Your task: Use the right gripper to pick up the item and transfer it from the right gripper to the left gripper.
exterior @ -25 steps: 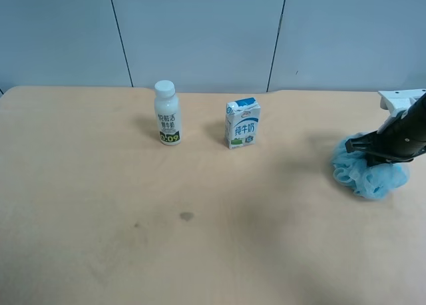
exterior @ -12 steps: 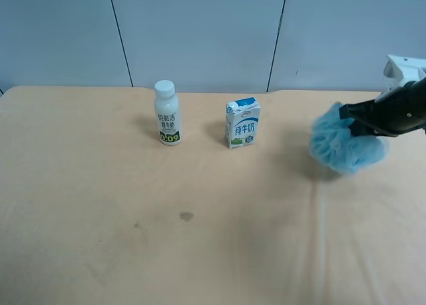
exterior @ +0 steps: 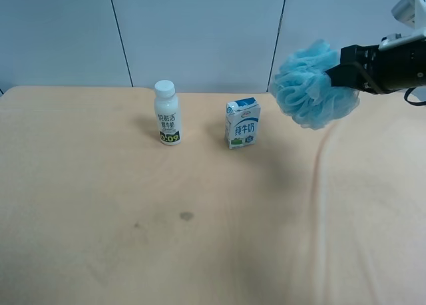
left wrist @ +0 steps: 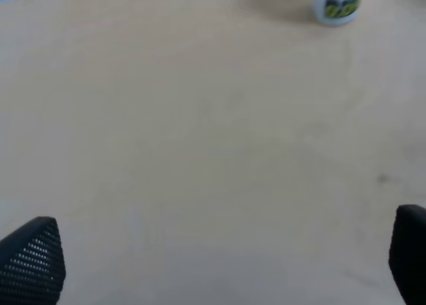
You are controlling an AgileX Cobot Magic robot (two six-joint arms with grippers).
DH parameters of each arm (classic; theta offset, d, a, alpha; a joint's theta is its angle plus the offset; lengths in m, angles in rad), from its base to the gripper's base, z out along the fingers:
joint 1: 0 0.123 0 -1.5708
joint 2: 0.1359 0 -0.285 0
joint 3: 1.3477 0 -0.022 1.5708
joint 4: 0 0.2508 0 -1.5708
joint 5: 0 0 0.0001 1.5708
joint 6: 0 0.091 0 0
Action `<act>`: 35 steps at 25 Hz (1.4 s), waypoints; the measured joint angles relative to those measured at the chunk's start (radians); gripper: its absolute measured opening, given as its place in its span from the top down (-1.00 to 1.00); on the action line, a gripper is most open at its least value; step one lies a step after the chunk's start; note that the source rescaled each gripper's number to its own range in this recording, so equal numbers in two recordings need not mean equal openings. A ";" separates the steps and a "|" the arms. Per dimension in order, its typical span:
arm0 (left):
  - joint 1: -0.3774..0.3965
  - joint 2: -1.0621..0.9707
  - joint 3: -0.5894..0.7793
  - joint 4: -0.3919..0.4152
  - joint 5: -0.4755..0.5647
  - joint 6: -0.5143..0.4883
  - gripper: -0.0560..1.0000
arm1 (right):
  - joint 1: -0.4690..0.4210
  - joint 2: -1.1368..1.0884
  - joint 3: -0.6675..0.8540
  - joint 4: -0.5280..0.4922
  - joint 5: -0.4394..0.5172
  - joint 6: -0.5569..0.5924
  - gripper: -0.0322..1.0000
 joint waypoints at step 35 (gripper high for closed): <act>-0.032 0.890 -0.221 -1.346 -0.115 1.007 -1.00 | 0.404 0.000 -0.464 0.143 0.226 -0.047 0.91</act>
